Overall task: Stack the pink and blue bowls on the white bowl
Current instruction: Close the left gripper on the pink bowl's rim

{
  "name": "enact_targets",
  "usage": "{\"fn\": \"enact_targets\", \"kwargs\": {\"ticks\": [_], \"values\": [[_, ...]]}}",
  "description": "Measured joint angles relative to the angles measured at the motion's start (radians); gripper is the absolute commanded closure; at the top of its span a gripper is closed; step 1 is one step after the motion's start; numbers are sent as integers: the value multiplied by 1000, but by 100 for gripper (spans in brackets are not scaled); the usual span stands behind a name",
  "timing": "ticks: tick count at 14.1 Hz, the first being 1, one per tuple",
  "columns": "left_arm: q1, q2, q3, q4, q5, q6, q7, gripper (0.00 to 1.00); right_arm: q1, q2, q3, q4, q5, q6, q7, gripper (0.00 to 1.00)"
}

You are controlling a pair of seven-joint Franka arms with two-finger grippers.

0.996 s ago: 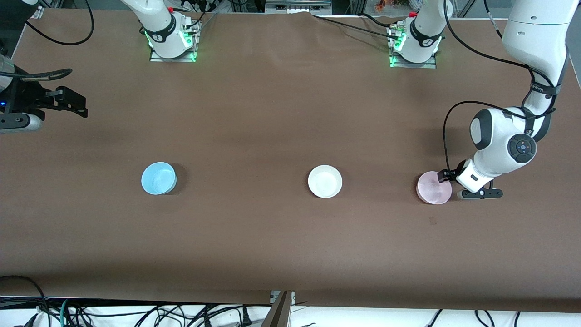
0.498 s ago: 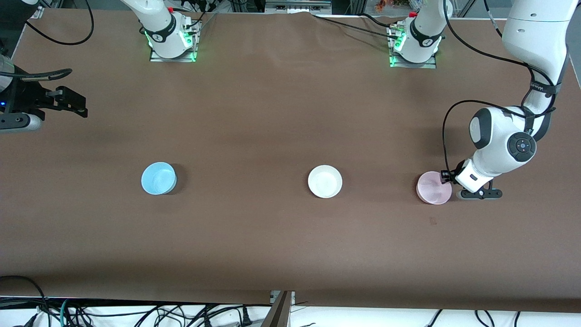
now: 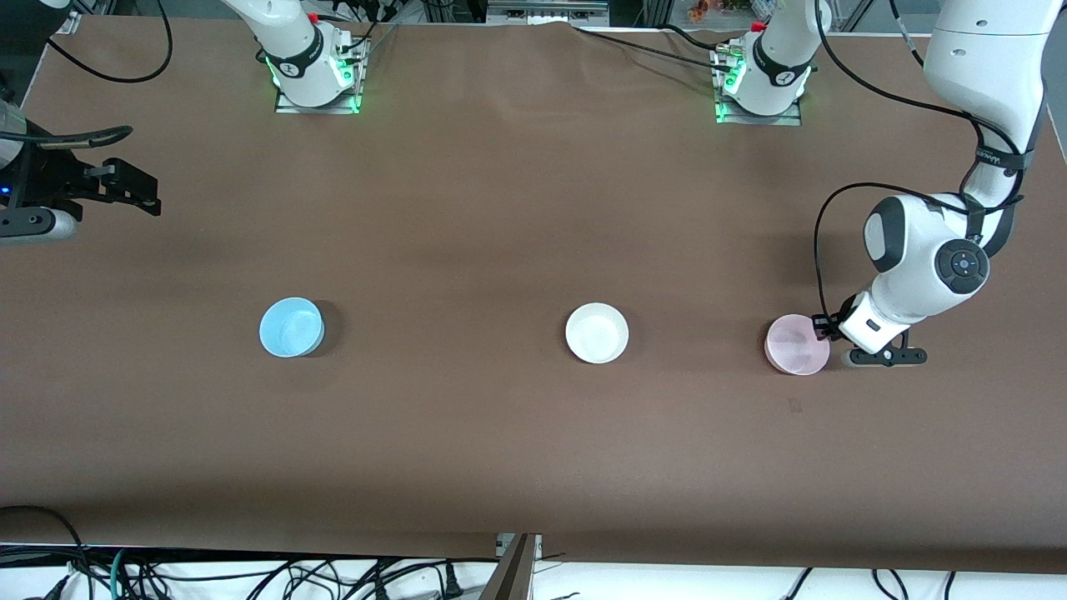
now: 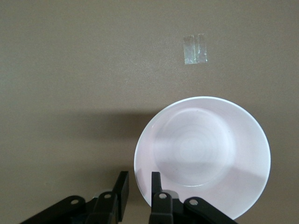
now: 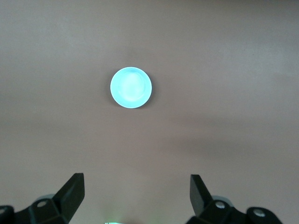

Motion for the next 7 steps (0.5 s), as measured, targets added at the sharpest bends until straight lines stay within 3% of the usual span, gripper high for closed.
{"fn": "enact_targets", "kwargs": {"ticks": [7], "values": [[0,10,0,-8,0,38,-1,74,0,0,0,0,0,0,0,0]]}}
